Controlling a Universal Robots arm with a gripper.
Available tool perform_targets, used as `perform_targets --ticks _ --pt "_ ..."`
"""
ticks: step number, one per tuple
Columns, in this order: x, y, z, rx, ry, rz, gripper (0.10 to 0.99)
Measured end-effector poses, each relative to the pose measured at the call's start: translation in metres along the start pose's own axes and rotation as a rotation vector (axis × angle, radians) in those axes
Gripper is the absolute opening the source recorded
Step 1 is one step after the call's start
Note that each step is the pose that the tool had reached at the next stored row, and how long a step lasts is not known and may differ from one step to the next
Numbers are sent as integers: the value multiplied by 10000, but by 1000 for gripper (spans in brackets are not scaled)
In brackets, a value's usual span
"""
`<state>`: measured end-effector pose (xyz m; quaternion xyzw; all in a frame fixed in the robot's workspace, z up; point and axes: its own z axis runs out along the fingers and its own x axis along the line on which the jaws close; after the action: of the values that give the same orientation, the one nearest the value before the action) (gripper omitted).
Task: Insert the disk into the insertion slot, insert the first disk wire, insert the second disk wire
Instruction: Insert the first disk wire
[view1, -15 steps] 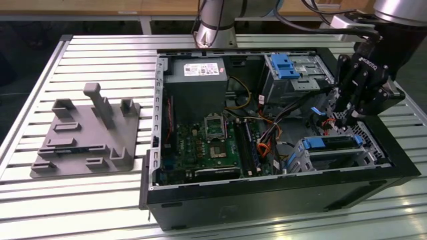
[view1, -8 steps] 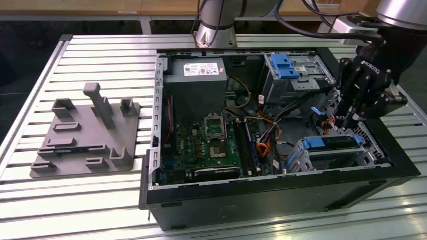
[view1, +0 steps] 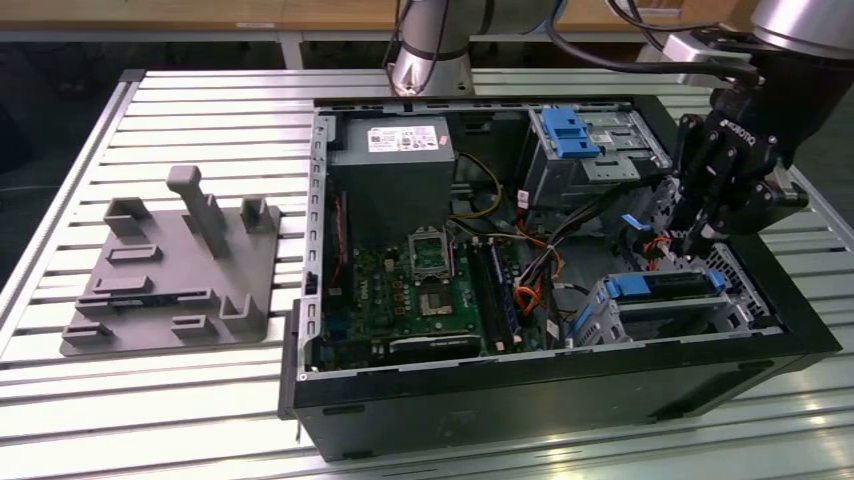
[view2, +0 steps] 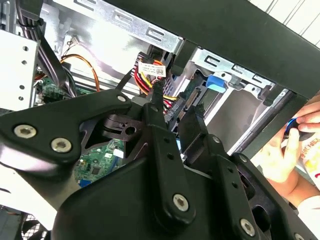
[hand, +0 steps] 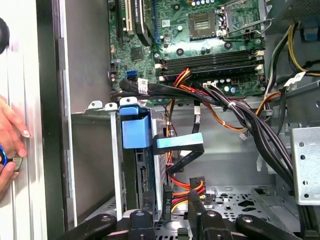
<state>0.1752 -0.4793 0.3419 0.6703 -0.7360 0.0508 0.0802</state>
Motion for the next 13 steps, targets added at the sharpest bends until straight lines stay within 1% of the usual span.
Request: perform_targets --ticks 2,4,6,7,8,11,12,13 --pt "3 -1 4 -10 -9 48 404" --pt "10 -2 5 -17 -35 68 404" --pt "17 -2 5 -24 -79 79 404" --pt "21 -2 6 -28 -120 80 404" --pt "26 -3 7 -34 -186 78 404" --pt "53 -6 13 -58 -431 67 404" --pt "64 -7 14 -64 -495 64 404" --pt "78 -8 16 -67 -531 63 404"
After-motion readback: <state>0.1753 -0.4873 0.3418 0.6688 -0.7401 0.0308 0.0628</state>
